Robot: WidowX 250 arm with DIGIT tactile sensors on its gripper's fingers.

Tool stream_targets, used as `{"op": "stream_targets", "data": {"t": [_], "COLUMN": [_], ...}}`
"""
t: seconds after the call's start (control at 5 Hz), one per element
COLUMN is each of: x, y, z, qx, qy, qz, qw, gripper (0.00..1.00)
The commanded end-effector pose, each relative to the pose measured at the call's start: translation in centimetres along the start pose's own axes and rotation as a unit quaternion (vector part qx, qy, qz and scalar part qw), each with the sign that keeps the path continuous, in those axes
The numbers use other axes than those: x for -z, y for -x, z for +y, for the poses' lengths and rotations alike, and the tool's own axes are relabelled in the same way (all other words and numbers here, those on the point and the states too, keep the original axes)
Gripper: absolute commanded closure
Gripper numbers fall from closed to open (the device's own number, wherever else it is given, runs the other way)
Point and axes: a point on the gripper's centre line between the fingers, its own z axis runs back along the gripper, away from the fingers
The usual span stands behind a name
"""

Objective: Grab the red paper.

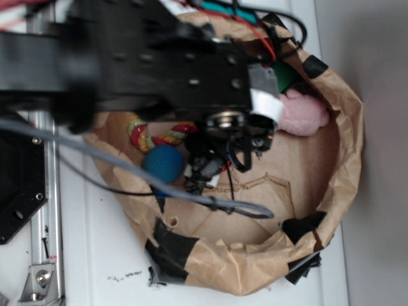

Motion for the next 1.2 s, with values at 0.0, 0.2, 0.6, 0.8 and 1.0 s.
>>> {"op": "stream_targets", "data": {"t": [0.0,0.2,0.6,0.8,1.0], "x": [4.0,2.7,-4.9,-9.9,-13.9], "y": [-0.4,-0.6,-1.5,-1.7,-2.4], "z": [-3.2,-2.9,-2.2,-2.3,-2.9], "qx": [0.048,0.028,-0.087,-0.122,-0.179], "qy": [0.069,0.057,0.033,0.039,-0.006], "qz": [0.039,0.041,0.003,-0.030,0.044], "qw": [0.996,0.997,0.996,0.991,0.983], "gripper": [0.00,1.00,1.00,1.00,1.00]}}
